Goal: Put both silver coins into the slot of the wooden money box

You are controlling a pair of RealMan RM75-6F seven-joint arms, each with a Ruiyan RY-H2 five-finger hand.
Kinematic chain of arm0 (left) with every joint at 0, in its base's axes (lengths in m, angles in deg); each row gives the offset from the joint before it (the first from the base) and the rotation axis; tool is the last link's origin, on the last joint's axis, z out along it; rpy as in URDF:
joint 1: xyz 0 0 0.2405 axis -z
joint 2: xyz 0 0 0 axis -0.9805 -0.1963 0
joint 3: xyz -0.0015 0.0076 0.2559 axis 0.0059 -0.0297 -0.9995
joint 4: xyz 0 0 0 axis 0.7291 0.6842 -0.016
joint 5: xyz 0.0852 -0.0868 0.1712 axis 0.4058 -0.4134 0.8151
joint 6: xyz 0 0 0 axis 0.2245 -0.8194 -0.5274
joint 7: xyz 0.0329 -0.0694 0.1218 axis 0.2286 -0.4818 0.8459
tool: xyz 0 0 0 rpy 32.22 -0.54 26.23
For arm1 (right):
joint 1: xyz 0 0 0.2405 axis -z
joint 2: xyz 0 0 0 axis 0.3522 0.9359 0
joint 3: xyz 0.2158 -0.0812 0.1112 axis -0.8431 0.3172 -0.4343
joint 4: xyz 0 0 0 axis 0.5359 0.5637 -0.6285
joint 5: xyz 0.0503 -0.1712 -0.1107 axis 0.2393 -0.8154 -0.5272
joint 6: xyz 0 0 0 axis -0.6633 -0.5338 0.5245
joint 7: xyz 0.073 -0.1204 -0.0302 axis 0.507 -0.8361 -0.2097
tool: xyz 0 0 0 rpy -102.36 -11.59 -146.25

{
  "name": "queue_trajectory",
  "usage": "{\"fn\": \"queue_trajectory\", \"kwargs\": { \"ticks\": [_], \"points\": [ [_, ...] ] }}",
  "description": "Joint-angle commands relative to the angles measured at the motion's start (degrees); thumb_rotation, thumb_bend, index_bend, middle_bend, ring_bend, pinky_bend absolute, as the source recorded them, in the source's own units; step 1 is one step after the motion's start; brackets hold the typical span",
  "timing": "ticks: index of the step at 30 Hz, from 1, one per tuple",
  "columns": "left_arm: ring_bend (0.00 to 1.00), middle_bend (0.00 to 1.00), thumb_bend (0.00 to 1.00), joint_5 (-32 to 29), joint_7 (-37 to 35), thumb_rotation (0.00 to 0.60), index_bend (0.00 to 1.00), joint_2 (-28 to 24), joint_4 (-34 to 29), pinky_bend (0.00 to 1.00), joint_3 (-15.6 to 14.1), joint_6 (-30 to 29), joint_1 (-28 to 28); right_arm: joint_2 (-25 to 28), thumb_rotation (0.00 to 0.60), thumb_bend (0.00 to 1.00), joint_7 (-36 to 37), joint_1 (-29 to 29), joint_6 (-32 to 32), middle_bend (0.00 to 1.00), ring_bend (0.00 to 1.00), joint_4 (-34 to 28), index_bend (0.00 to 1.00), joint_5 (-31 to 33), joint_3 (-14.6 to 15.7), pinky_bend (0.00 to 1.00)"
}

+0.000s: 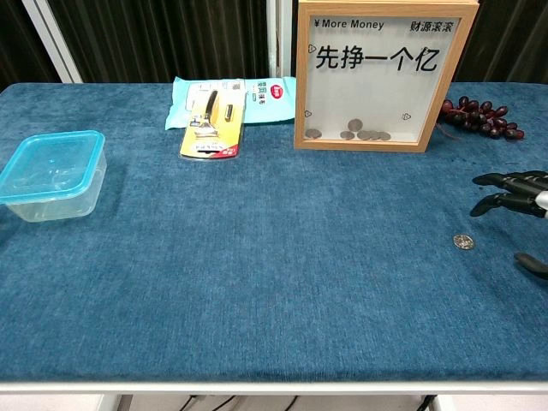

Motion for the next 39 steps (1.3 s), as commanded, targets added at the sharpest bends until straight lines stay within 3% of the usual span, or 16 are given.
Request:
{"fn": "queue_trajectory", "kwargs": {
  "ticks": [1,16,39],
  "points": [
    [0.00,0.00,0.05,-0.02,-0.19,0.600,0.00,0.00,0.13,0.00,0.01,0.14,0.07,-0.80,0.600,0.39,0.58,-0.30,0.63,0.00,0.00,0.78,0.24,-0.49,-0.43,0.00],
    [0.00,0.00,0.05,-0.53,-1.97,0.600,0.00,0.16,1.65,0.00,0.32,0.44,0.23,-3.20,0.600,0.39,1.97,-1.36,2.97,0.00,0.00,3.03,0.25,-1.94,-1.71,0.00],
    [0.00,0.00,0.05,-0.54,-2.05,0.600,0.00,0.31,1.92,0.00,0.19,0.67,0.31,-5.17,0.600,0.39,5.19,0.28,-0.05,0.00,0.00,6.66,0.36,-3.86,-2.23,0.00]
  ]
}}
